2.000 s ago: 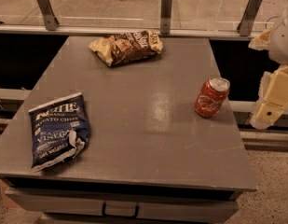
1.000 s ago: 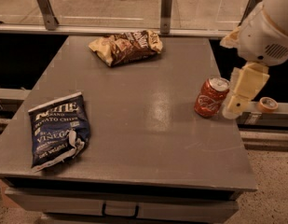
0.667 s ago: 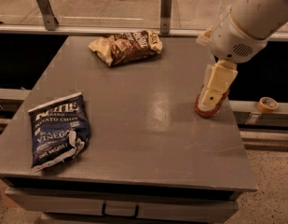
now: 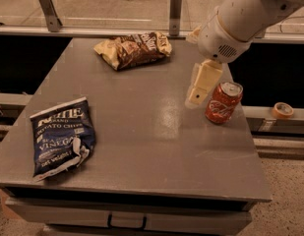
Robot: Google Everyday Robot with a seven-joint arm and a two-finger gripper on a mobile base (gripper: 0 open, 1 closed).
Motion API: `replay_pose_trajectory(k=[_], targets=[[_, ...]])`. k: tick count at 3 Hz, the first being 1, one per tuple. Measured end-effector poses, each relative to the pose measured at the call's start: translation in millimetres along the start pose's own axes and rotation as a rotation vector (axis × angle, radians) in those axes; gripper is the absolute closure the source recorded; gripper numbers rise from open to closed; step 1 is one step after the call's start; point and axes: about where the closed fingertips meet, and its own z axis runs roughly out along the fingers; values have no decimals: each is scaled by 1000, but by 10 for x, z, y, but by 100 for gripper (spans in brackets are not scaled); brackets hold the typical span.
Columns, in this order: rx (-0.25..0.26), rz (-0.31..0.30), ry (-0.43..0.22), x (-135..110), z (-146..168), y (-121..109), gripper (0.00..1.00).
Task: Move brown chip bag near coke can
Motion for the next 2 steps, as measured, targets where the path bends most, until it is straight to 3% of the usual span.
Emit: replay_pose_trajectory(k=[1,2], targets=[[27,14,-35,-102,163,-146,0],[77,68,-115,-283,517,-570,0]])
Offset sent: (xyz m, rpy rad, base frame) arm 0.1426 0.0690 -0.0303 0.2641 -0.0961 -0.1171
